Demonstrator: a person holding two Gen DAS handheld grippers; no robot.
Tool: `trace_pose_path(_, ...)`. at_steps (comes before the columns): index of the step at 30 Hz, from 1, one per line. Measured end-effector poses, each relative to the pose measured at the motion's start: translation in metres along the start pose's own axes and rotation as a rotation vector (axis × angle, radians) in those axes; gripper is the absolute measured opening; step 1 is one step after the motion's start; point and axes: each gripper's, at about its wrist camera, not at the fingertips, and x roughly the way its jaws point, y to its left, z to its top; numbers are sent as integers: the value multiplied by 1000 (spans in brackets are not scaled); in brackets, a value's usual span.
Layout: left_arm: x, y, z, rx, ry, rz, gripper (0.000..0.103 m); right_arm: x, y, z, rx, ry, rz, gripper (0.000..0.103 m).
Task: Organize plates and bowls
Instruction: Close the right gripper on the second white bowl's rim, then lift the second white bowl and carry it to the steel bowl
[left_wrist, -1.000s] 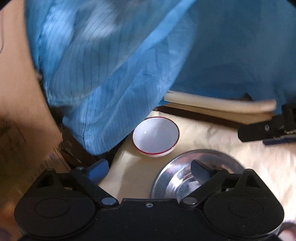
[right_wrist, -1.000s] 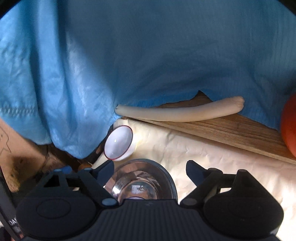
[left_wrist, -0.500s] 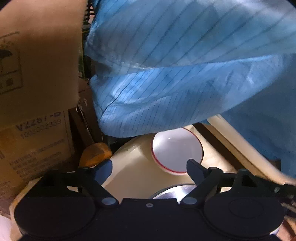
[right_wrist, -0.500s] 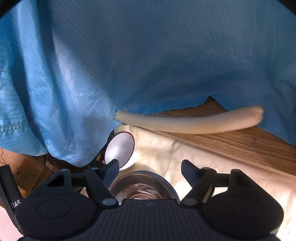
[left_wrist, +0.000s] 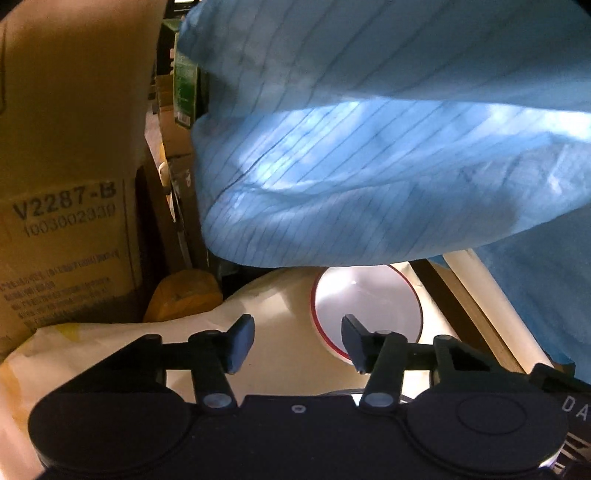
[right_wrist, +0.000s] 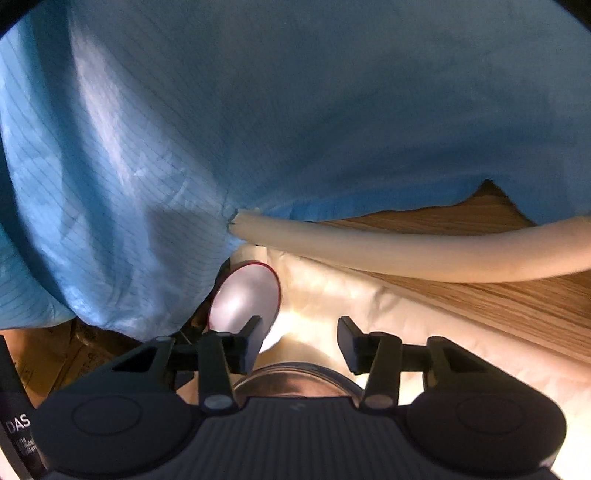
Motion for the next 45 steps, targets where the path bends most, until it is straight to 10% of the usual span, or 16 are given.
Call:
trace_pose_path(19,23,21,5,-54,15,-96,10,43,18,9,-13,38,-19,10)
trace_pose_path(45,25,44,0,-54,24,-189,5,27,15,-8,16,21,-24,9)
